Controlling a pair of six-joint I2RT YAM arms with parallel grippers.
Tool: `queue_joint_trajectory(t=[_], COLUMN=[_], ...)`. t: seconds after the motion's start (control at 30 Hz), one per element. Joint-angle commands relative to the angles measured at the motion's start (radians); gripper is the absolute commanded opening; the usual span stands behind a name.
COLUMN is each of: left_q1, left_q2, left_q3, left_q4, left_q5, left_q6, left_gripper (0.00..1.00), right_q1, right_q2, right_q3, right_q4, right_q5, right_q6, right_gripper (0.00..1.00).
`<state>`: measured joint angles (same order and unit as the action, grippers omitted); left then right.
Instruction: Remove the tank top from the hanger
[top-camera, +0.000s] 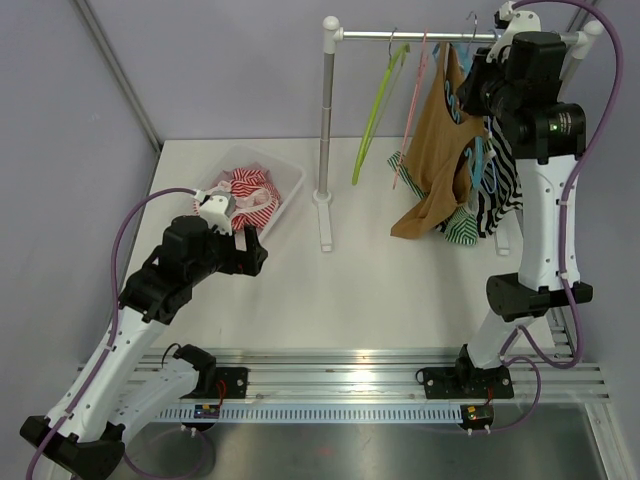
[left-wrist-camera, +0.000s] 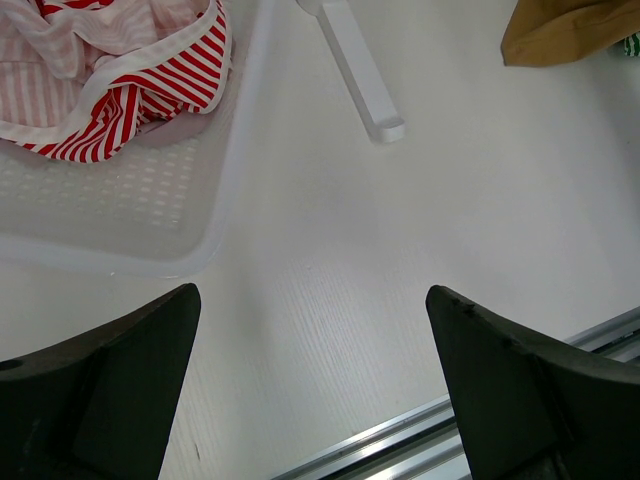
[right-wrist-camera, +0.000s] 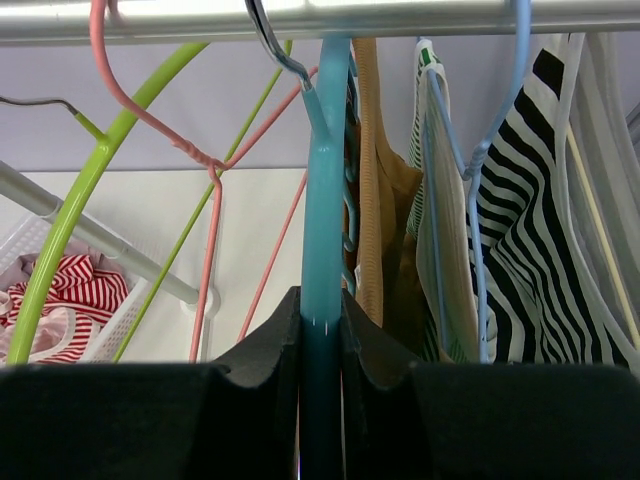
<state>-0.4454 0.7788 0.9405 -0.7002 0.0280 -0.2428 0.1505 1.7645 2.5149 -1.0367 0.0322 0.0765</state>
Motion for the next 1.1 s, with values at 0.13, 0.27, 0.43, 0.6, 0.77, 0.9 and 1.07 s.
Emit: queue_joint_trajectory(t=[0.13,0.27,0.43,0.6,0.77,0.9,1.07], left_q1=[-0.004,-0.004,-0.038,-0.214,-0.439,-0.581,-0.676], left_q2=[-0.018,-0.019,0.002,0.146,0.301,0.431,0.571], left_q3=[0.044,0.107,0.211,0.435,0.648,0.793,0.848], left_q4=[0.056,0.057,0.082,0.090,0.140,0.217,0.372], left_q5=[0.001,-0.003,-0.023,-0.175,-0.263,-0.293,-0.272], left_q6=[-0.044,-0.095,-0.161,-0.168,-0.092,0.075,0.207], left_gripper=[0.99,0.99,0.99,0.99,0.99,0.99,0.99], right_q1=[0.008,0.008,0.008,0.008,0.008,0.008,0.008], right_q2=[-0.161,-0.276,-0.434,-0.611,-0.769,-0.846,-0.918], right_q3=[-0.091,-0.244,-0.395,-0.523,-0.611,-0.648,-0.674], right_q4=[0.096,0.115,0.104,0.069,0.032,-0.002,-0.046], right_q5=[-0.056,-0.106,-0.170,-0.219,-0.305,-0.363,-0.452], right_q6=[0.029,0.051,0.081,0.094,0.123,0.134,0.121], right_gripper=[0.00,0.00,0.00,0.00,0.00,0.00,0.00])
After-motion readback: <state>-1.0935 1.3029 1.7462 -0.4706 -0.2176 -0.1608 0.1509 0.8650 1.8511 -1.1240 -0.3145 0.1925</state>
